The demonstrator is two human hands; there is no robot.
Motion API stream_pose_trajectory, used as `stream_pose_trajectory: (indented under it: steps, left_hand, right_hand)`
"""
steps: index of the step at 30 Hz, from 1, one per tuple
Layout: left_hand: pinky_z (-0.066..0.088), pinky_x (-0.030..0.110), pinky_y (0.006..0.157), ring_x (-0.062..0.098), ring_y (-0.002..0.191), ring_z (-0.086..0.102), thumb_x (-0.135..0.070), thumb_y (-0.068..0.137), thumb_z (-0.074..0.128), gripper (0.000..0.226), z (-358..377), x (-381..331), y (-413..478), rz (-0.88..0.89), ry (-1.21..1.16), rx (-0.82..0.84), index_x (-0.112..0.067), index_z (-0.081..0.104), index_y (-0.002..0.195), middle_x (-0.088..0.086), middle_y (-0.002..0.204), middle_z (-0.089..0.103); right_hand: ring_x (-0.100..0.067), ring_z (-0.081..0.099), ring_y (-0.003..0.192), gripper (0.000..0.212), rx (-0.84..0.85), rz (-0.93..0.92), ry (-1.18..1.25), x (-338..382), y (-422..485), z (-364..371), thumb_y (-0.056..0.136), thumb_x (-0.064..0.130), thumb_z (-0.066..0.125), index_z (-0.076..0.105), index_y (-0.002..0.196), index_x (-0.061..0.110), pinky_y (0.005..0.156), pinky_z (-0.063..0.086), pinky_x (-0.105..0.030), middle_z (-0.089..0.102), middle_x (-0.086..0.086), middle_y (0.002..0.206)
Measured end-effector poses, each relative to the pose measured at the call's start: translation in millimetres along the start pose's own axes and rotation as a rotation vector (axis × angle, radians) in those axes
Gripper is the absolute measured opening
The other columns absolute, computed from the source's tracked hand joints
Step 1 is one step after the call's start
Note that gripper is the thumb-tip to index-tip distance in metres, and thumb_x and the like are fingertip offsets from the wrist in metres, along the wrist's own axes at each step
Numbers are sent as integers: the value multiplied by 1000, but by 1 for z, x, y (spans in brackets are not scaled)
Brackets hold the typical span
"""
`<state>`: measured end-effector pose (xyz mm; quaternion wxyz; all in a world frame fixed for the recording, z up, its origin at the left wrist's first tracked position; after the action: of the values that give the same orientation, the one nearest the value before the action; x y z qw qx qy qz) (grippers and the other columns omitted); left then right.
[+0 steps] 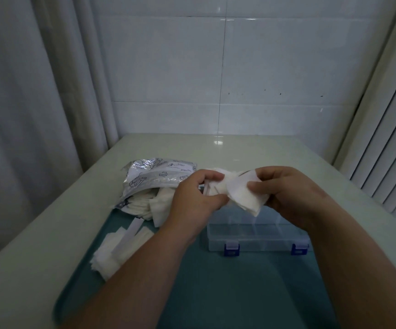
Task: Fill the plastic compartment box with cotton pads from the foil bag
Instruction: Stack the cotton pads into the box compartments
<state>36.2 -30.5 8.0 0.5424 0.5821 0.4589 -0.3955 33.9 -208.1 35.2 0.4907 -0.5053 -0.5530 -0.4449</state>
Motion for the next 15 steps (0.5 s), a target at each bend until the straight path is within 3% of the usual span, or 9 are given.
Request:
stream_pose_trajectory:
  steps: [4, 8, 12, 15]
  left_hand:
    - [54, 27, 67, 13, 81, 63, -7, 87, 64, 17, 0, -4, -1, -55, -129, -8, -20, 72, 94, -3, 96, 70]
    - [48, 20, 61, 12, 83, 60, -3, 90, 43, 35, -3, -5, 0, -100, -145, -27, -18, 74, 90, -3, 96, 70]
    - [45, 10, 60, -6, 73, 59, 1, 87, 45, 35, -2, -10, -2, -57, -75, -7, -15, 76, 90, -10, 90, 72]
    - [48, 14, 64, -1, 82, 62, -4, 89, 46, 34, -1, -11, -3, -45, -76, 26, -16, 77, 88, -7, 92, 73]
  right_hand:
    - [-22, 67, 95, 19, -40, -51, -71, 6, -3, -4, 88, 0, 60, 73, 98, 10, 82, 56, -32, 73, -4, 100]
    - [-16, 65, 88, 23, -28, -140, -199, 14, -10, -7, 90, 2, 58, 75, 89, 18, 75, 53, -27, 72, 9, 90]
    - [-17, 63, 90, 22, 13, -188, -257, 16, -12, -2, 90, 2, 58, 75, 92, 17, 76, 52, -28, 71, 7, 94]
    - [-23, 63, 94, 23, 41, -200, -250, 16, -12, 1, 89, 0, 58, 74, 92, 15, 81, 52, -35, 71, -1, 98]
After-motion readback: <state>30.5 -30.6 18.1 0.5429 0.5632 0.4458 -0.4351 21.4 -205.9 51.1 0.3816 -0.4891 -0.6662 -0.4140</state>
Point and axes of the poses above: each hand's wrist, its own y-axis towards the middle knuckle, its own z-axis out of the palm, x = y × z, the point moved 4 cm from there along y, towards the middle knuckle
